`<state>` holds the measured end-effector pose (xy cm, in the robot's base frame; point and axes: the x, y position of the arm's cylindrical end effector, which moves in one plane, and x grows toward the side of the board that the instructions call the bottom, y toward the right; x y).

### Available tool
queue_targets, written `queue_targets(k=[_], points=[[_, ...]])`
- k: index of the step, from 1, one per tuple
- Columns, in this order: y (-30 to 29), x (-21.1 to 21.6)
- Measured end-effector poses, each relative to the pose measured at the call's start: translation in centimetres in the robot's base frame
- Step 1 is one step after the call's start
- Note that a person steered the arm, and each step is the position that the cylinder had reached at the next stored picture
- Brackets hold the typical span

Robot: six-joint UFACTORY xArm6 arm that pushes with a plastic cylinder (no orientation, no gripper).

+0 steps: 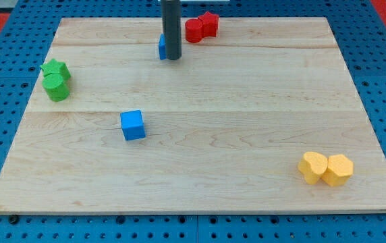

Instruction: Push the blue triangle to the top left

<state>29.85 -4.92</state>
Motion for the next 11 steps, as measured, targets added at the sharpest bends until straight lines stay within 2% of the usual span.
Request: queue_targets(k=[2,5,7,8,11], points=[[1.8,-0.8],[-4.8,-3.8],[-2.8,-5.0],[-3.6,-5.8],[-11.4,-7.0]])
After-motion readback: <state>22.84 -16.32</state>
